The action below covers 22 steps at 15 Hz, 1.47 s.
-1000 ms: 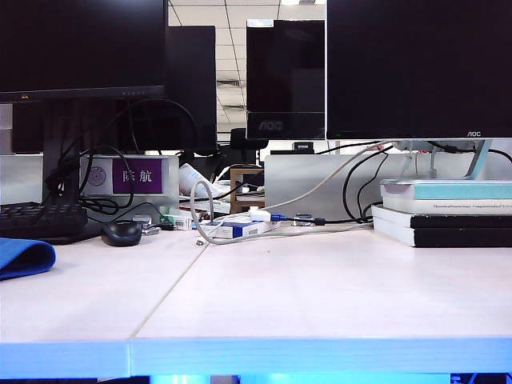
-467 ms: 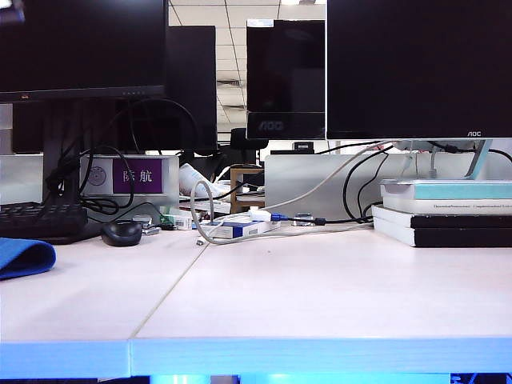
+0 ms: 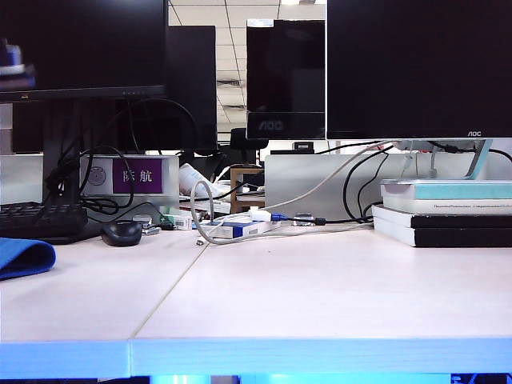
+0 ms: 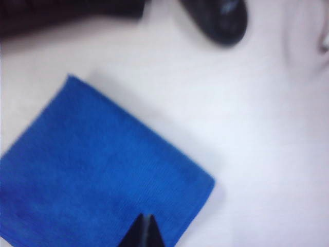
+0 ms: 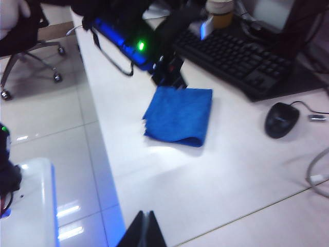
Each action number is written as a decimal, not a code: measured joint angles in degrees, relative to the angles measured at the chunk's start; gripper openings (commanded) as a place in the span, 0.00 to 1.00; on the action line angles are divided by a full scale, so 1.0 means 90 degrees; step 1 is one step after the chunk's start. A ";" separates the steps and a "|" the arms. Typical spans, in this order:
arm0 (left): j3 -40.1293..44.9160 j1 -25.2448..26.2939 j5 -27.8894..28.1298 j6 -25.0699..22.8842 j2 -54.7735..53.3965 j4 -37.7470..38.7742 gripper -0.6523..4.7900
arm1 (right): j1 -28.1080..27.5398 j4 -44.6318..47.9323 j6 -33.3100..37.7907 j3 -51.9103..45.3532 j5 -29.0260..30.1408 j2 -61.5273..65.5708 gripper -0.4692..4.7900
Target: Wipe the table from left to right using the rag.
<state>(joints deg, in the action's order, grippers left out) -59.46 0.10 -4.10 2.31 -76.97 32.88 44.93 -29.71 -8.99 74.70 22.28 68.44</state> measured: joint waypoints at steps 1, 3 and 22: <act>-0.0005 0.0000 0.0010 -0.0005 -0.0189 0.0041 0.11 | -0.0010 0.0012 0.0002 0.0000 -0.0017 0.0002 0.08; 0.0002 0.0000 0.0044 -0.0012 -0.0568 0.0202 0.12 | -0.0002 0.0027 0.0002 0.0000 -0.0010 0.0005 0.08; -0.0061 0.0313 0.0857 -0.0010 -0.2285 -0.0505 0.37 | -0.0002 0.0024 0.0284 0.0000 -0.0007 0.0005 0.08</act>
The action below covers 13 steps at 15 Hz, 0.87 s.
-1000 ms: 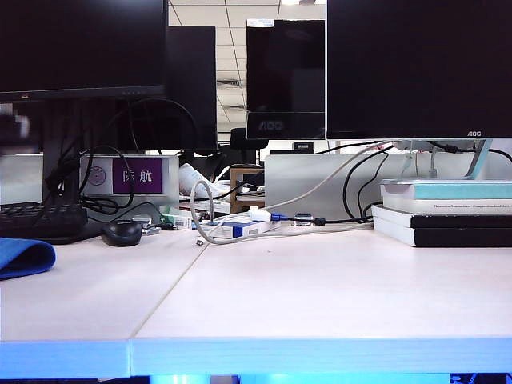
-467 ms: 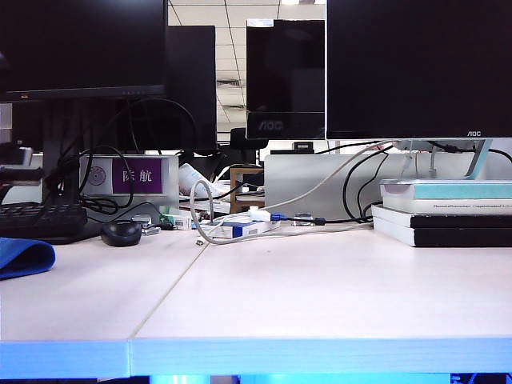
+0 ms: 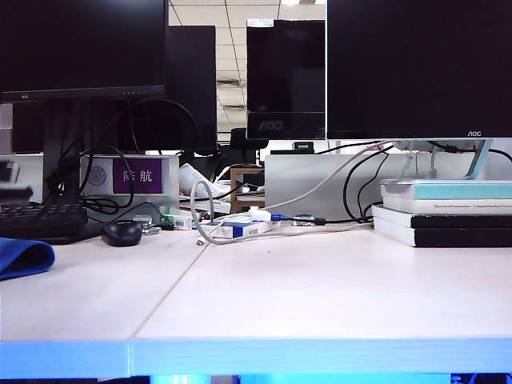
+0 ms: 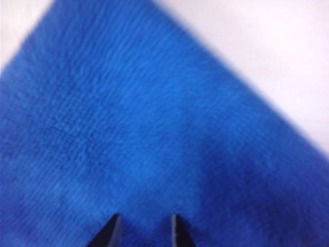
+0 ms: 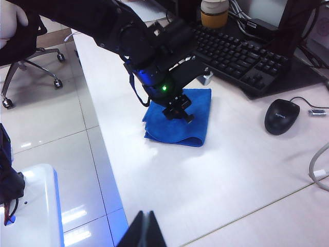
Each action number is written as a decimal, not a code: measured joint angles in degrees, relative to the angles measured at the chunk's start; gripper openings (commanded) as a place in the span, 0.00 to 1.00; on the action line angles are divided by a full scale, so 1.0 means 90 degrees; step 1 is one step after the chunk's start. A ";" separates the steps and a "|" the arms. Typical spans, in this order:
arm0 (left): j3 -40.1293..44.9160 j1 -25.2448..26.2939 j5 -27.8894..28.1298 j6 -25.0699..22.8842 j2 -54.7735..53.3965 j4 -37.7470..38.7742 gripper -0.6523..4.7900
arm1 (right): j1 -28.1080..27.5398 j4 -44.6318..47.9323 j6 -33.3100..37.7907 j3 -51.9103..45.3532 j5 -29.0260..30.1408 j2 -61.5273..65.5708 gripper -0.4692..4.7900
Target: Wipe the table from left to right using the rag.
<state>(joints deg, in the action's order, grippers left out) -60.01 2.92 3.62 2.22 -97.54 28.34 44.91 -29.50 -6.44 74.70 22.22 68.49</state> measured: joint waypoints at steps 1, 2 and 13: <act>-0.0012 0.0015 -0.0036 -0.0005 -0.0078 -0.0012 0.37 | 0.0000 0.0000 0.0005 -0.0002 0.0000 0.0000 0.08; -0.0061 0.0012 -0.0036 -0.0005 -0.0151 -0.0024 0.37 | 0.0000 0.0000 0.0017 0.0000 0.0000 0.0000 0.08; -0.0211 -0.0187 -0.0338 -0.1066 -0.0408 0.0010 0.11 | 0.0002 0.0000 0.0019 0.0000 -0.0017 0.0002 0.08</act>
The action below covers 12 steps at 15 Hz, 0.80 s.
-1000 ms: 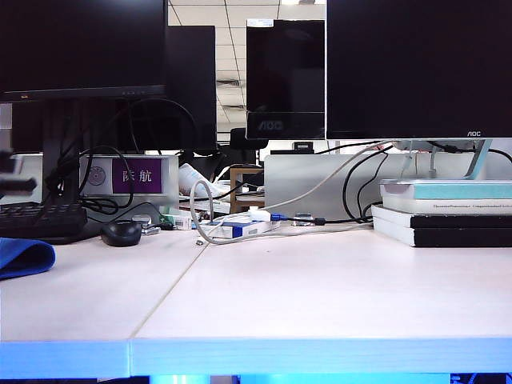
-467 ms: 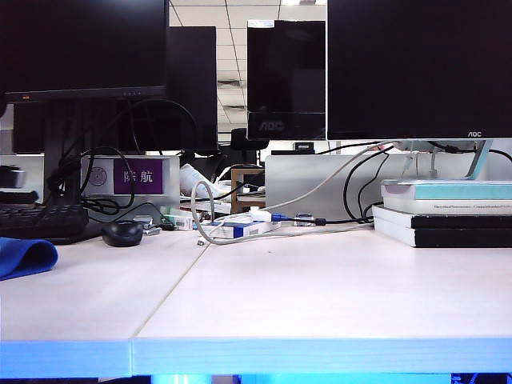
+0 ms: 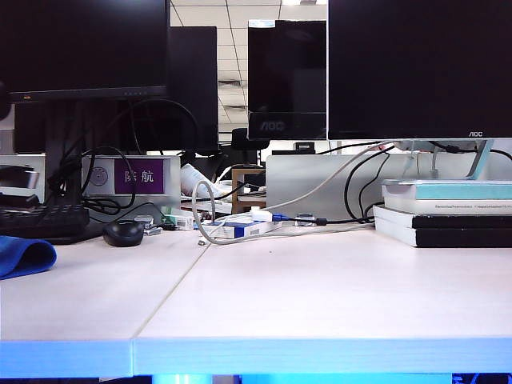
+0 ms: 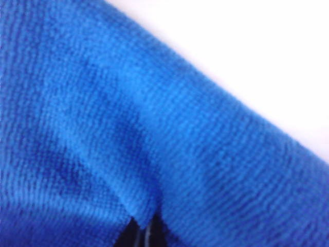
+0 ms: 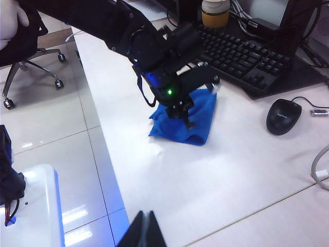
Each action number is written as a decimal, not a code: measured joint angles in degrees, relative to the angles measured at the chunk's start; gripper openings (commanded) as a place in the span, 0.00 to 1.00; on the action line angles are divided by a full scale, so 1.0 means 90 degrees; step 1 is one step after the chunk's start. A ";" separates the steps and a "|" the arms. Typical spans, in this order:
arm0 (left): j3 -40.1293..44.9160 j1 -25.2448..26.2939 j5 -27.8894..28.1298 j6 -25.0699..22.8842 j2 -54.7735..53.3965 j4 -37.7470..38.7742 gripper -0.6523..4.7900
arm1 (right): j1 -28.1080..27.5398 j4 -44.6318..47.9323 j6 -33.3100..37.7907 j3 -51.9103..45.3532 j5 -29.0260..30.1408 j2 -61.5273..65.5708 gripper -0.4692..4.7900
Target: Wipe the table from left to right using the rag.
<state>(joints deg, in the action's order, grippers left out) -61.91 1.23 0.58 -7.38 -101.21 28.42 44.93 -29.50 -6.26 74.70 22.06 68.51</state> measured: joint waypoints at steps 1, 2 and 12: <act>-0.0007 -0.0197 0.0056 -0.0119 0.0002 0.0044 0.11 | 0.0000 0.0000 0.0002 0.0000 -0.0002 0.0000 0.08; -0.0015 -0.0440 0.0100 -0.0165 0.0002 0.0102 0.11 | 0.0000 0.0002 0.0002 0.0000 0.0000 0.0000 0.08; -0.0058 -0.1622 -0.0318 -0.0335 0.0034 0.0544 0.11 | 0.0000 0.0002 0.0002 0.0000 -0.0005 0.0000 0.08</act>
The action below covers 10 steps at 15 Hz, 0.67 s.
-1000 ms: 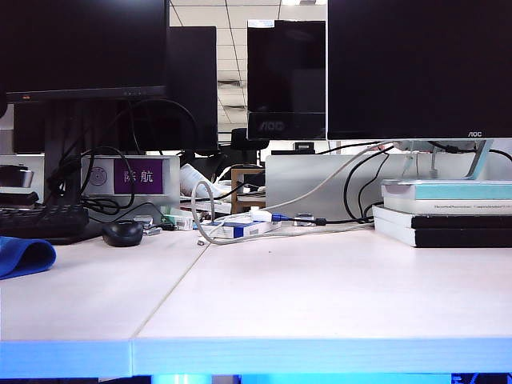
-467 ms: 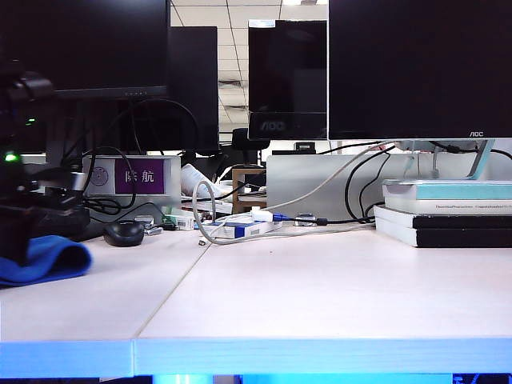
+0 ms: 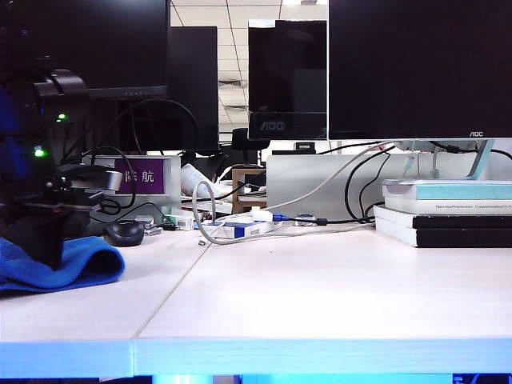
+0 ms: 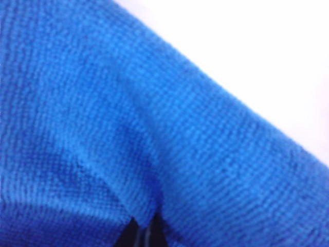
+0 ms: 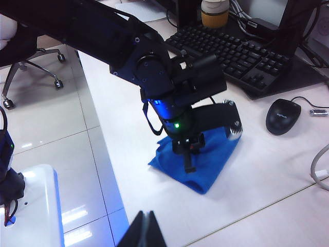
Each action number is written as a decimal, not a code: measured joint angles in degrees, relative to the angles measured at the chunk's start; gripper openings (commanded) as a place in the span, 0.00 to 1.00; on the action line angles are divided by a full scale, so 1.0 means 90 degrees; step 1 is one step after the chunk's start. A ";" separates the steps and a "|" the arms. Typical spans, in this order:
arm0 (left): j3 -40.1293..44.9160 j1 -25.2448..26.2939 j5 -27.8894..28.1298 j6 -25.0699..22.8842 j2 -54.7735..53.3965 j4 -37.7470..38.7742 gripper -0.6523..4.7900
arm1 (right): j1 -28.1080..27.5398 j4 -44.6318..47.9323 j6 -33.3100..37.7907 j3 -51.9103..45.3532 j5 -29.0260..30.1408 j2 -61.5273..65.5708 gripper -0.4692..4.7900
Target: Wipe the table from left to right using the rag.
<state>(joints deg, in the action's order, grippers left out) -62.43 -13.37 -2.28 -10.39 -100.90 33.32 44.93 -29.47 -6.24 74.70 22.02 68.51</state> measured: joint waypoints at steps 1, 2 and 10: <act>-0.0005 -0.0056 -0.0049 -0.0012 0.0000 0.0034 0.11 | 0.0000 -0.0002 -0.0002 0.0000 -0.0017 0.0000 0.08; -0.0010 -0.0160 -0.0146 -0.0017 0.0002 0.0085 0.11 | 0.0000 -0.0002 0.0000 0.0000 -0.0024 0.0000 0.08; -0.0015 -0.0347 -0.0678 0.0097 0.0015 0.0308 0.11 | -0.0002 -0.0330 0.0000 0.0000 -0.0325 -0.0012 0.08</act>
<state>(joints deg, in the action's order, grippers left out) -62.57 -16.49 -8.38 -9.52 -100.77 36.10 44.91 -32.45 -6.24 74.70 19.09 68.40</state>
